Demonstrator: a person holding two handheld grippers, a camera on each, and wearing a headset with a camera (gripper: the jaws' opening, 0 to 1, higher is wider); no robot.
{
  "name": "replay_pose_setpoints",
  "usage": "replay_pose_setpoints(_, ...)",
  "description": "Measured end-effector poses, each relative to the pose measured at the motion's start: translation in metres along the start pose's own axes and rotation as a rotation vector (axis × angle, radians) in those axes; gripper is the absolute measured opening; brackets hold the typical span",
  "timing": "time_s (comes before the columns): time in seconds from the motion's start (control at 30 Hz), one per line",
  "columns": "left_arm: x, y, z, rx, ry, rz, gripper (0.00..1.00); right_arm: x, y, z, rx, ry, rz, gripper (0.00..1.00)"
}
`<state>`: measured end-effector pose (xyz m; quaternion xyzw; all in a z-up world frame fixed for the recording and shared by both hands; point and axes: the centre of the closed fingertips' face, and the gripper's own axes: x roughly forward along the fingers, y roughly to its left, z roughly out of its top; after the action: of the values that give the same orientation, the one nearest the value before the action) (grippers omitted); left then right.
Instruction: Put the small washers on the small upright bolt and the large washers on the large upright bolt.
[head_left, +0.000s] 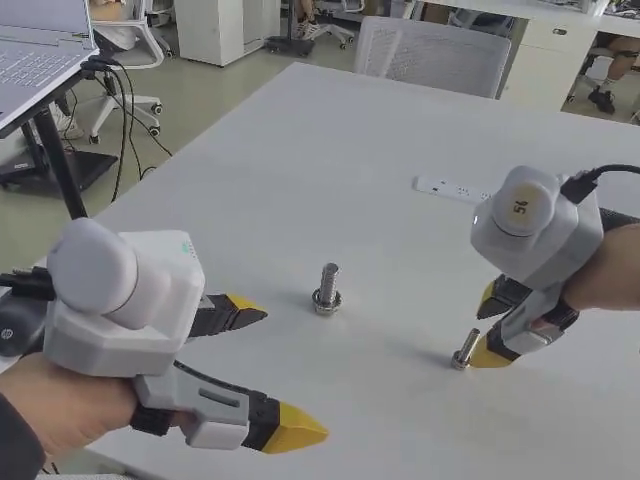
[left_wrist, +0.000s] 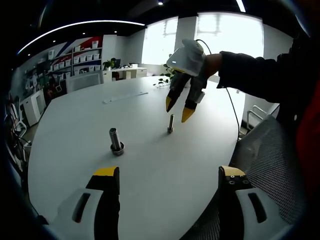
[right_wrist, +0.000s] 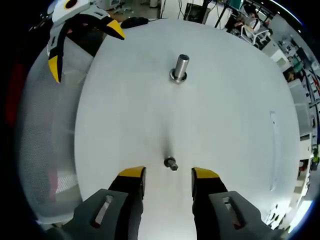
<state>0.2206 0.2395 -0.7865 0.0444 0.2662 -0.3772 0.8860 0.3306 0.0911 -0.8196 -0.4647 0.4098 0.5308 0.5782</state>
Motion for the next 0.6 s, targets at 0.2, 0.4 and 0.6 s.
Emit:
replay_pose_setpoints(0.2,0.001,-0.001,0.0,0.002,-0.001,-0.006,0.81,-0.01,0.004,-0.001,0.016,-0.027,-0.016,0.38)
replay_pose_setpoints(0.4,0.001,-0.002,0.001,0.004,-0.004,-0.009,0.81,-0.016,0.008,-0.005,0.037,-0.049,-0.03,0.39)
replay_pose_setpoints(0.6,0.002,-0.002,0.003,0.005,-0.006,-0.012,0.81,-0.022,0.015,-0.006,0.066,-0.09,-0.046,0.39)
